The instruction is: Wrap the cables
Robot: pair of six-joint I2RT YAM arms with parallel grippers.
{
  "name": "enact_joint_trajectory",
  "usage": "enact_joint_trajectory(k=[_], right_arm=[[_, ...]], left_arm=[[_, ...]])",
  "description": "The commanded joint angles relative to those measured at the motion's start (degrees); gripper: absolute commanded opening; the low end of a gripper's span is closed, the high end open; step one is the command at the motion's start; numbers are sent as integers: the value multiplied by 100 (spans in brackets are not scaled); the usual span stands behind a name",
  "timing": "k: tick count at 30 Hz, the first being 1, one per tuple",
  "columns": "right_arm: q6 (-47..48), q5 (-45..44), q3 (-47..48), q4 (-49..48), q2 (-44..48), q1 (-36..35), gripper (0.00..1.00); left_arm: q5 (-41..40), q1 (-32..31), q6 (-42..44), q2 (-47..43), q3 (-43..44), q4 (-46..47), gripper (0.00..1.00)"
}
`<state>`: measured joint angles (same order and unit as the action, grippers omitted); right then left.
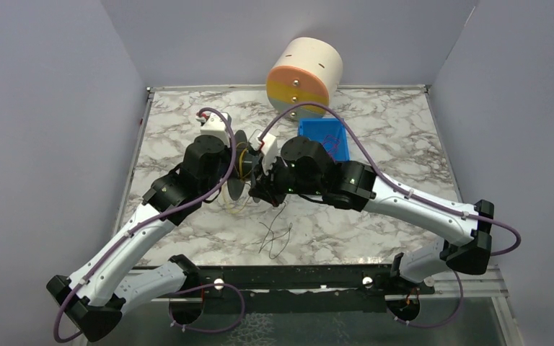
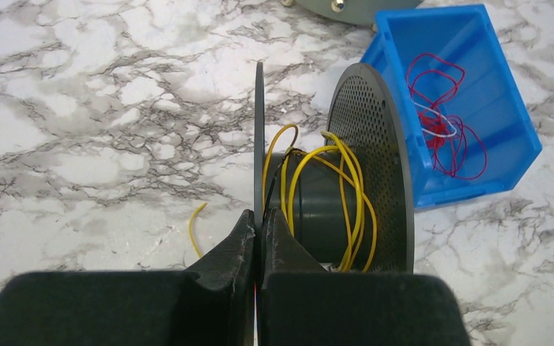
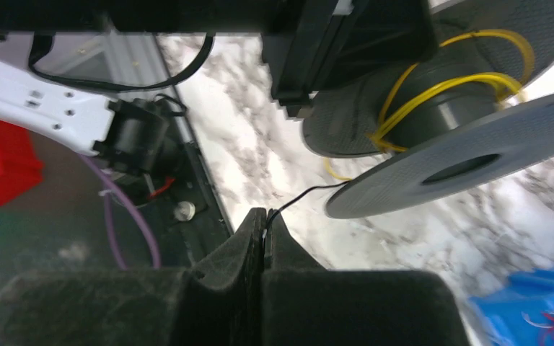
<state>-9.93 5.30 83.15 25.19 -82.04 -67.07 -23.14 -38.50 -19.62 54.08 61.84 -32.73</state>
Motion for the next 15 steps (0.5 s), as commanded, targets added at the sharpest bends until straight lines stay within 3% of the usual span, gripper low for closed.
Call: enact_joint_trajectory(k=[1, 9, 15], right_arm=[[946, -770, 921, 1286, -358, -35, 1], [2055, -1928, 1382, 1567, -491, -38, 1], [2976, -3049, 1032, 918, -435, -40, 1]], left_arm=[[395, -17, 341, 24, -63, 183, 0], [837, -26, 597, 39, -104, -14, 0], [1318, -26, 809, 49, -68, -151, 0]])
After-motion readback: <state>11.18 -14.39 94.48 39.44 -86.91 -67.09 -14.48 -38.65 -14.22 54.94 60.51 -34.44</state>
